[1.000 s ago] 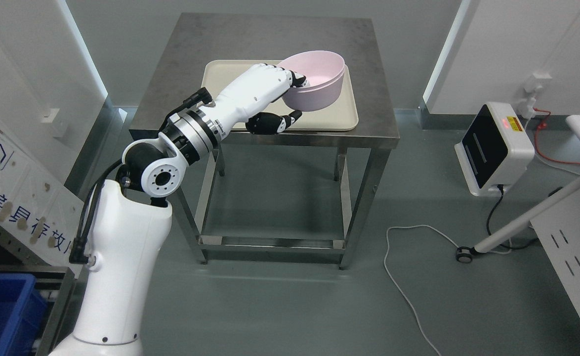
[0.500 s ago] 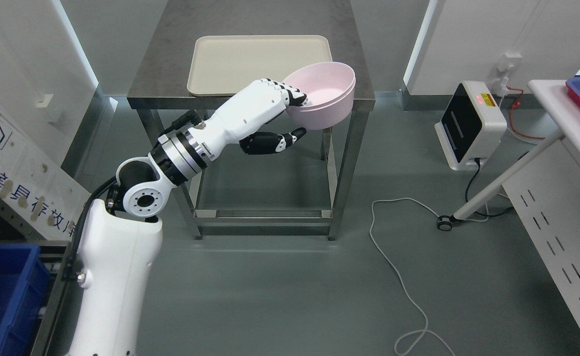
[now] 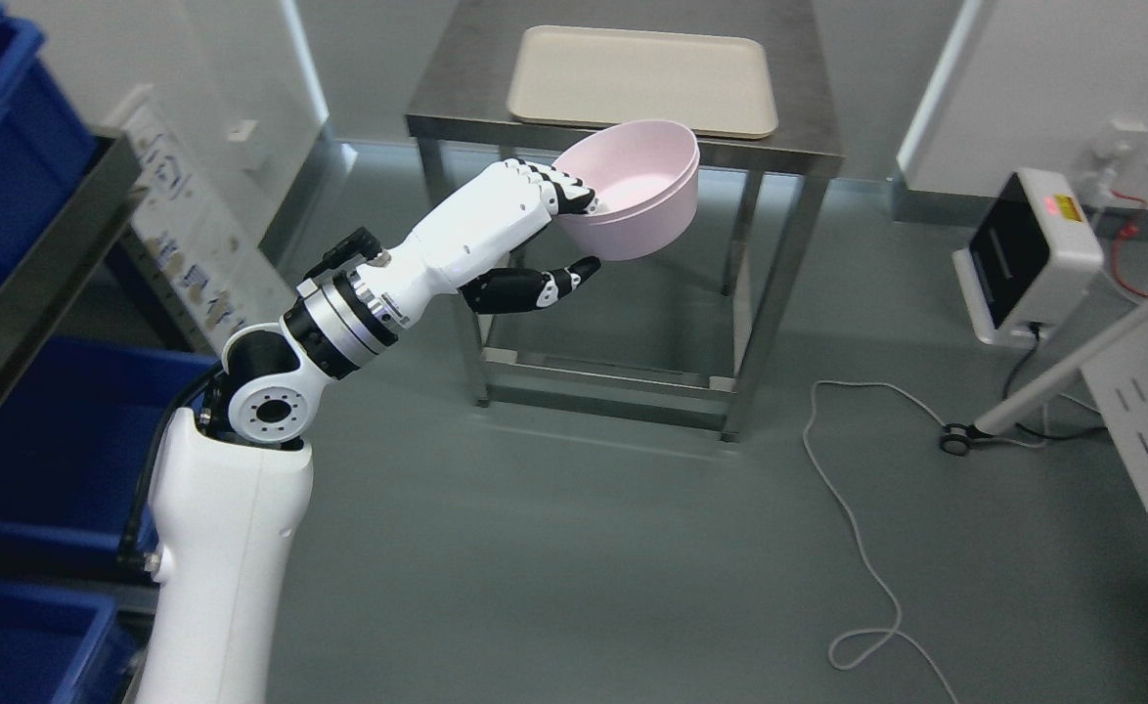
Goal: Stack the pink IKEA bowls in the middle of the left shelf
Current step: 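Carry the bowls in the left hand while turning toward the blue bins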
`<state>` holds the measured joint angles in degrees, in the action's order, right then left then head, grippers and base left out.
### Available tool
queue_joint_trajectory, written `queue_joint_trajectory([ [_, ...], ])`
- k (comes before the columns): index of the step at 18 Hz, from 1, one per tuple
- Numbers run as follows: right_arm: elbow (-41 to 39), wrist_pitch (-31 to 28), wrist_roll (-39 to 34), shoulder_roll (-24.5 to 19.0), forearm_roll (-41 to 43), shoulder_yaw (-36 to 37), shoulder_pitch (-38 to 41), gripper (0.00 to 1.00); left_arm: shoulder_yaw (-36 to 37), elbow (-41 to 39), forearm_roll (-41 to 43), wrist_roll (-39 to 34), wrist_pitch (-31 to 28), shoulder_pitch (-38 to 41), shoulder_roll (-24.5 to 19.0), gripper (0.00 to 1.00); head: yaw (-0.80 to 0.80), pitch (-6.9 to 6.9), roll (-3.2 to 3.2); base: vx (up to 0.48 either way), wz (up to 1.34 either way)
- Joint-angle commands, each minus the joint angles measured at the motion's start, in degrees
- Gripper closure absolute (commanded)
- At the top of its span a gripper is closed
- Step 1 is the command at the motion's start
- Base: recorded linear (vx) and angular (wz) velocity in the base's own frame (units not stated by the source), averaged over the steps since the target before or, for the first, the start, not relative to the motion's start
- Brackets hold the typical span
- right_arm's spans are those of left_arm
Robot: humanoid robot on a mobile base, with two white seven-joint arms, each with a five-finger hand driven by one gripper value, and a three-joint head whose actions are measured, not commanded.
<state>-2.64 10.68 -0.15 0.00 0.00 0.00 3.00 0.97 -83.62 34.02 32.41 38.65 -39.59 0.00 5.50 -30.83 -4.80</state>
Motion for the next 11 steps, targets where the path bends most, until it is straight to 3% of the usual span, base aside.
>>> queue_joint_trajectory([
  [1,0.00,-0.05,-0.03,1.00,-0.44,0.53,-0.01,0.00,-2.20,-0.14,-0.53,-0.15,0.02,0.92,-1.00,0.95,0.00,0.00,0.00,-0.311,0.76],
  [11,0.00,-0.05,-0.03,1.00,-0.44,0.61,-0.01,0.00,-4.22,0.12,-0.53,-0.15,-1.03,-0.84,-1.00,0.94,0.00,0.00,0.00,-0.227,1.20],
])
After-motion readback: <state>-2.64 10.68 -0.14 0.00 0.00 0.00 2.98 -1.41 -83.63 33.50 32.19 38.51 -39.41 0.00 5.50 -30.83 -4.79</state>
